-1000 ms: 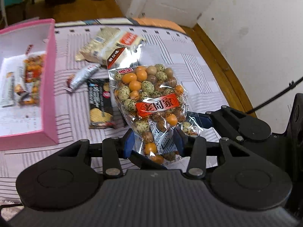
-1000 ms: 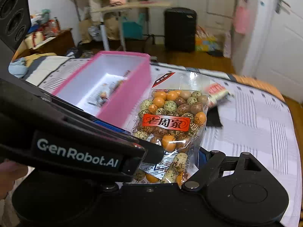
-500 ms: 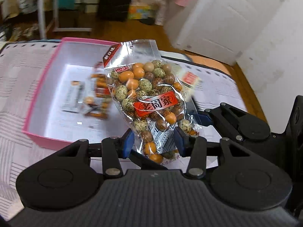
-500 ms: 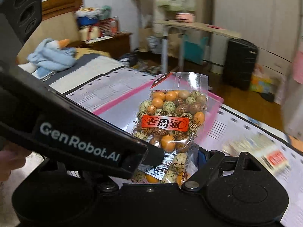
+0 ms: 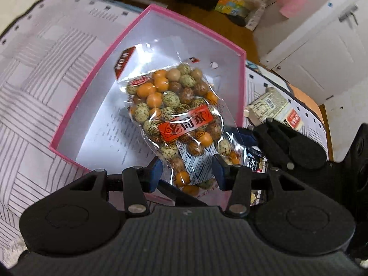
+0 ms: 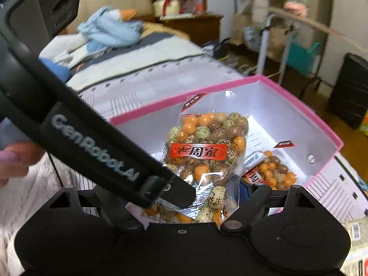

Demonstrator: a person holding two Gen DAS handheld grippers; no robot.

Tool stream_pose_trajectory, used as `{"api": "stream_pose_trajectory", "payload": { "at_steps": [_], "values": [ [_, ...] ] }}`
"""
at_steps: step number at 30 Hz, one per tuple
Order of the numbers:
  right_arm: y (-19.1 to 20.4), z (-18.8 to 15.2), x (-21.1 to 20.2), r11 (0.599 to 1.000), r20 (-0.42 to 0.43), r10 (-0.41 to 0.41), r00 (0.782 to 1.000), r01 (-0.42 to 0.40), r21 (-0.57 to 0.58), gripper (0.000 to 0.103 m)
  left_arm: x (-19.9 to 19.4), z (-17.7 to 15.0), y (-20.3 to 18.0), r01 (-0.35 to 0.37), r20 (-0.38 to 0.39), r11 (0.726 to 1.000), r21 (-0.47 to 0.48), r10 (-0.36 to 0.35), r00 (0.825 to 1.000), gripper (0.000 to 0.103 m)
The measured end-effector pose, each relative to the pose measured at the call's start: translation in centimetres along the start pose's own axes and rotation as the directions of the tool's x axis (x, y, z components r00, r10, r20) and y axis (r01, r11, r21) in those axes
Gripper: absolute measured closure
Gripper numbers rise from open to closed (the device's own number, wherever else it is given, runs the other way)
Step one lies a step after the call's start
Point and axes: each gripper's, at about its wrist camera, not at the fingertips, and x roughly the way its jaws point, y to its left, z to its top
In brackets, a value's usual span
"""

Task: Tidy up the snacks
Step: 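Lower the nut bag into the pink box and open the left tool, then move the left tool to a plain black bar and close on it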

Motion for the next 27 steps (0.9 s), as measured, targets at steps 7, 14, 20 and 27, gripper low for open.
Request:
{"api": "stream_pose_trajectory", "payload": {
  "at_steps": [7, 14, 20, 27],
  "values": [
    [-0.7, 0.3, 1.4, 0.997, -0.056, -0.07, 0.996, 0.073, 0.04, 0.013, 1.6, 0.6, 1.2, -0.027, -0.035, 0.998, -0.063, 0.024, 0.999, 0.043],
    [0.1, -1.8, -3.8, 0.984, 0.035, -0.156, 0.987, 0.152, 0.094, 0.013, -0.5, 0.2, 1.7, -0.061, 0.055, 0.998, -0.006, 0.061, 0.997, 0.042],
    [1.0, -4.4, -10.6, 0.944, 0.164, -0.301, 0.939, 0.268, 0.193, 0.013, -4.1, -0.6, 0.3, -0.076, 0.12, 0.987, 0.14, 0.06, 0.991, 0.043],
    [-1.2, -8.1, -17.7, 0.829, 0.218, -0.489, 0.845, 0.372, 0.417, 0.013, -7.5, -1.5, -2.8, -0.042, 0.189, 0.958, 0.285, -0.013, 0.982, 0.044]
  ]
}}
